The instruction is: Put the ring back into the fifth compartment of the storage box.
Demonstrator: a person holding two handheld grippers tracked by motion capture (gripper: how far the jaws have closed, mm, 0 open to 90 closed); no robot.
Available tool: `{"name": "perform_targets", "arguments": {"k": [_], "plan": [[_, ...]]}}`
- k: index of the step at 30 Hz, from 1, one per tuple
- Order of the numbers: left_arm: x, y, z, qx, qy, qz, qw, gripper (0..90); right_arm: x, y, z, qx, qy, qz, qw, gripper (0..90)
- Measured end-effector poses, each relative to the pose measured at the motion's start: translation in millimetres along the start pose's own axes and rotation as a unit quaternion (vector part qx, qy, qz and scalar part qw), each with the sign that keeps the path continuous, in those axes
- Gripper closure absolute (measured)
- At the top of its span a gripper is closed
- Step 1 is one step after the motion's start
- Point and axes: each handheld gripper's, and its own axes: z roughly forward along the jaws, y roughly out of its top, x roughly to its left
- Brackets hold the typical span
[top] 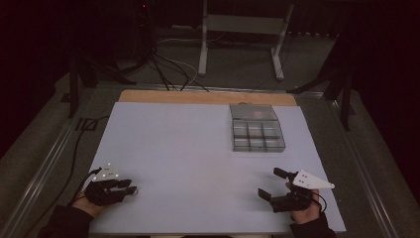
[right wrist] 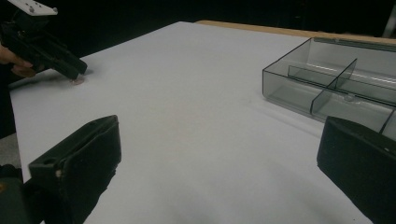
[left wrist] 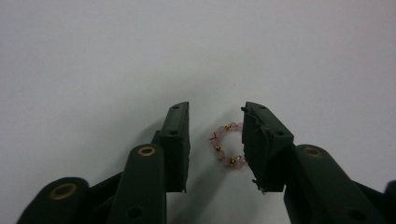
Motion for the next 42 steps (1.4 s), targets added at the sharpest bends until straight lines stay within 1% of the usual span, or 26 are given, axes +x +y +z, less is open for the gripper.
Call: {"name": "perform_targets", "arguments": {"k": [2,3,4,6,8,9,13,16,19,20,23,25,26,27,28,29,30,33,35,36,38,39,41,42], "plan": [[-1.1,0.2,1.9,0.004,0.001,0.002,1.0000,67.2,-0.3,-0.1,0.1,0.001,0.000,0.000,1.0000,0.0],[-2.0,0.4,3.0,0.009,0.002,0.007,0.9999,68.2,-0.5,-0.1,0.1,0.000,0.001,0.001,1.0000,0.0],[-3.0,0.7,3.3,0.012,0.007,0.014,0.9998,69.3,-0.4,0.0,0.0,0.000,0.001,0.002,1.0000,0.0],[-3.6,1.7,3.4,0.016,0.010,0.016,0.9997,72.4,0.1,0.0,-0.2,0.000,0.000,0.000,1.0000,0.0],[-5.1,2.5,3.6,0.021,0.019,0.020,0.9994,76.2,-0.1,0.0,-0.2,0.000,0.000,0.000,1.0000,0.0],[-6.3,3.3,3.3,0.027,0.022,0.030,0.9989,78.2,-0.2,0.1,-0.3,0.000,0.000,0.001,1.0000,0.0],[-11.4,5.5,3.8,0.040,0.030,0.049,0.9975,82.9,0.0,0.1,-0.3,0.000,-0.001,-0.001,1.0000,0.0],[-15.3,7.1,4.7,0.047,0.037,0.059,0.9965,86.0,0.2,0.1,-0.6,0.000,-0.001,-0.001,1.0000,0.0],[-16.7,8.3,5.0,0.052,0.041,0.059,0.9960,87.2,0.1,0.0,-0.6,0.000,-0.001,-0.001,1.0000,0.0],[-18.5,9.4,5.2,0.057,0.046,0.067,0.9950,87.5,-0.1,-0.1,-0.6,0.001,-0.001,0.001,1.0000,0.0],[-18.9,10.4,5.2,0.061,0.048,0.065,0.9948,88.1,0.2,-0.2,-0.4,0.001,-0.001,-0.002,1.0000,0.0],[-18.6,10.4,5.0,0.058,0.047,0.061,0.9954,88.3,-0.1,-0.1,-0.6,0.001,-0.001,0.001,1.0000,0.0],[-18.7,10.3,4.7,0.058,0.046,0.062,0.9953,88.5,-0.1,-0.1,-0.7,0.000,-0.001,0.001,1.0000,0.0],[-18.3,10.4,4.2,0.057,0.043,0.059,0.9957,88.6,0.1,0.0,-0.8,0.000,-0.002,-0.001,1.0000,0.0],[-17.4,10.4,3.6,0.053,0.034,0.055,0.9965,88.6,0.1,-0.1,-0.9,0.000,-0.001,-0.001,1.0000,0.0],[-17.4,10.5,3.1,0.050,0.032,0.053,0.9968,88.6,-0.2,0.0,-1.0,0.000,-0.002,0.000,1.0000,0.0],[-17.3,10.9,2.4,0.051,0.034,0.054,0.9967,88.6,-0.4,0.0,-0.9,-0.001,-0.001,0.001,1.0000,0.0],[-16.7,12.5,-0.9,0.038,0.024,0.048,0.9978,88.7,0.0,-0.1,-0.9,0.000,-0.001,0.001,1.0000,0.0],[-17.0,13.1,-1.6,0.040,0.026,0.050,0.9976,90.0,-0.2,-0.1,-0.9,0.000,-0.001,0.001,1.0000,0.0],[-17.0,13.8,-2.8,0.034,0.026,0.045,0.9980,90.0,-0.5,-0.1,-0.8,-0.001,-0.001,0.001,1.0000,0.0],[-17.4,14.2,-3.5,0.036,0.019,0.046,0.9981,90.0,-0.3,0.0,-1.0,-0.001,-0.001,0.001,1.0000,0.0],[-17.5,14.3,-3.5,0.035,0.020,0.047,0.9981,90.0,-0.1,-0.1,-1.0,-0.001,-0.002,0.000,1.0000,0.0],[-17.5,14.1,-2.6,0.040,0.017,0.046,0.9980,90.0,-0.4,-0.1,-0.9,-0.001,-0.002,0.002,1.0000,0.0],[-17.6,13.9,-2.3,0.042,0.018,0.050,0.9977,90.0,-0.4,-0.1,-0.9,-0.001,-0.002,0.002,1.0000,0.0]]}}
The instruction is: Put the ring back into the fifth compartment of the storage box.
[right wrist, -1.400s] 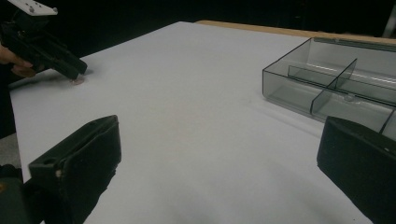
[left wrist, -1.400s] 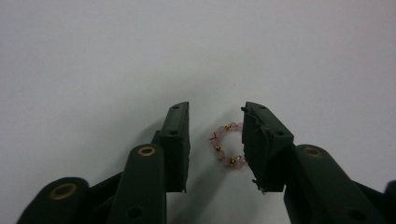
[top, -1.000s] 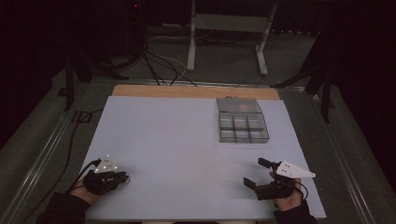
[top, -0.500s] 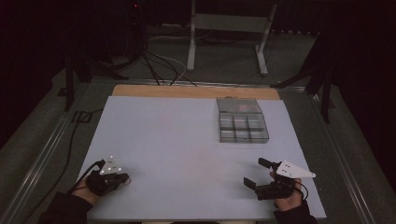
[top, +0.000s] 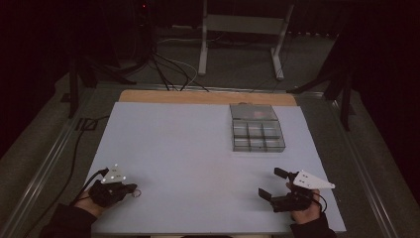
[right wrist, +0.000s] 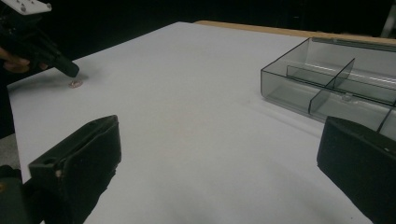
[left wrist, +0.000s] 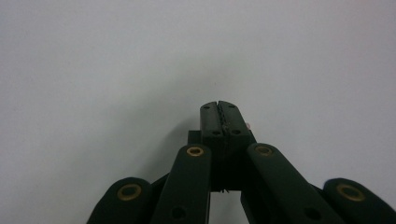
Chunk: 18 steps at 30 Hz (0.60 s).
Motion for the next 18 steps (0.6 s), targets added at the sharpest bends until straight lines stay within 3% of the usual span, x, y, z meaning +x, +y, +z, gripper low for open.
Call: {"name": "perform_targets", "arguments": {"k": [4,7,10,14,16,18], "plan": [[0.6,-2.5,5.4,-0.009,-0.001,-0.002,1.0000,90.0,0.1,-0.1,0.1,0.002,0.000,0.000,1.0000,0.0],[-1.0,-4.6,10.4,-0.003,0.015,0.013,0.9998,79.0,0.3,-0.2,0.0,0.001,0.000,0.000,1.0000,0.0],[-4.1,-3.0,10.6,0.005,0.022,0.028,0.9993,79.3,0.0,-0.1,0.0,0.000,0.001,0.001,1.0000,0.0],[-9.4,2.5,12.3,0.028,0.028,0.047,0.9981,87.7,0.4,-0.3,0.5,0.003,0.001,0.000,1.0000,0.0],[-9.5,4.4,13.3,0.035,0.027,0.044,0.9981,87.9,0.6,-0.2,0.5,0.002,0.001,0.001,1.0000,0.0],[-6.8,3.8,13.2,0.034,0.020,0.024,0.9989,88.2,0.8,-0.4,0.7,0.002,0.001,-0.002,1.0000,0.0]]}}
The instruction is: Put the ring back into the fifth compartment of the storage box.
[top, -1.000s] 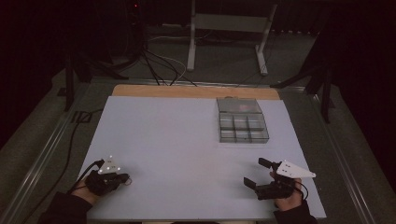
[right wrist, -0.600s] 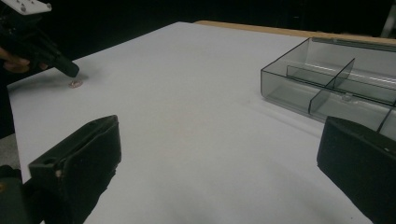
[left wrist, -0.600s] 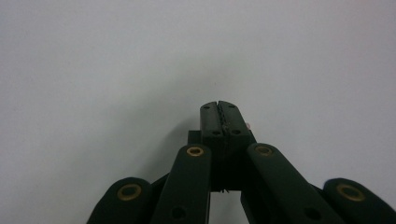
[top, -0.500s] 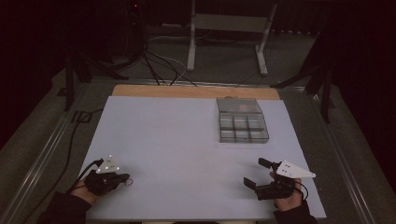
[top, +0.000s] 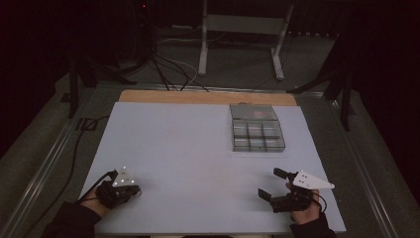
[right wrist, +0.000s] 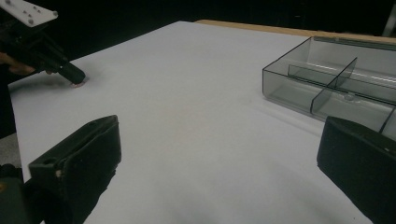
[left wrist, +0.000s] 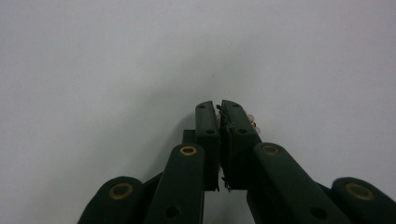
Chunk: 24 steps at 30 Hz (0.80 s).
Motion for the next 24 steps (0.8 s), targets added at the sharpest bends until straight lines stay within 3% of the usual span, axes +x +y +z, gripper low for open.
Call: {"name": "perform_targets", "arguments": {"k": [2,7,13,19,24], "plan": [[1.8,-0.7,-0.1,-0.002,-0.006,-0.018,0.9998,88.5,-0.3,0.1,0.1,0.000,0.000,0.001,1.0000,0.0],[0.4,-3.6,-0.9,-0.016,0.000,-0.028,0.9995,88.9,0.0,0.3,-0.5,0.000,-0.002,0.001,1.0000,0.0],[3.6,-4.4,-3.4,-0.026,-0.009,-0.042,0.9987,90.0,-0.7,0.3,-0.5,-0.001,-0.002,0.002,1.0000,0.0],[1.1,-0.6,-7.6,-0.040,-0.019,-0.038,0.9983,90.0,-1.2,0.2,-0.6,-0.001,-0.002,0.002,1.0000,0.0],[-1.6,4.7,-15.6,-0.054,-0.010,-0.036,0.9978,90.0,-1.0,0.3,-0.8,-0.002,-0.003,0.003,1.0000,0.0]]}}
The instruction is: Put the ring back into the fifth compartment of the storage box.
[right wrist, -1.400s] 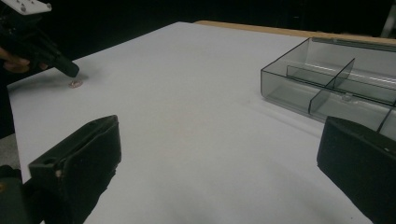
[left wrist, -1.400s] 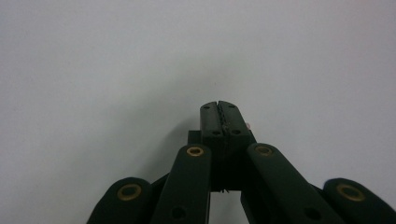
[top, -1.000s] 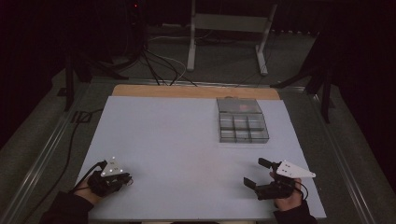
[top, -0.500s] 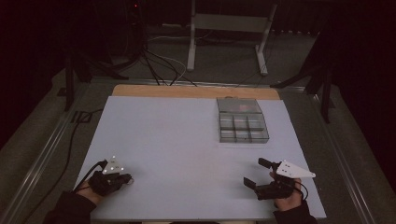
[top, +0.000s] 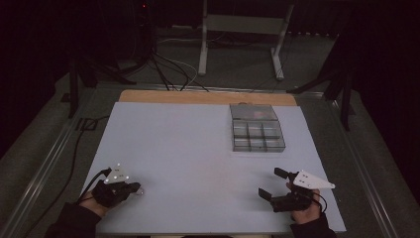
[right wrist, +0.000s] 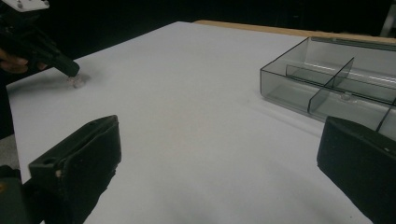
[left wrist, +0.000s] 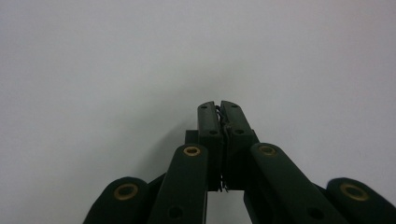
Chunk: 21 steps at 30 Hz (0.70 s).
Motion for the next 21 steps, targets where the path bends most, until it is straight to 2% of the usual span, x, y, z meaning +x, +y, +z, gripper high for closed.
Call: {"name": "perform_targets", "arguments": {"k": [5,9,11,14,21], "plan": [[-2.6,4.8,-2.9,-0.008,-0.003,0.004,1.0000,90.0,0.1,0.0,0.1,0.000,-0.001,0.000,1.0000,0.0],[-4.1,10.7,-3.0,-0.015,-0.014,0.010,0.9997,90.0,0.3,0.0,0.1,0.000,-0.001,0.000,1.0000,0.0],[-4.6,12.5,-3.1,-0.016,-0.012,0.012,0.9997,90.0,0.1,0.1,0.2,-0.001,-0.002,0.000,1.0000,0.0],[-6.3,19.3,-1.7,-0.020,-0.025,0.018,0.9993,90.0,0.4,0.0,0.2,0.000,-0.003,-0.001,1.0000,0.0],[-10.2,32.7,7.2,-0.023,-0.035,0.028,0.9987,90.0,0.2,-0.3,0.6,0.000,-0.002,0.002,1.0000,0.0]]}}
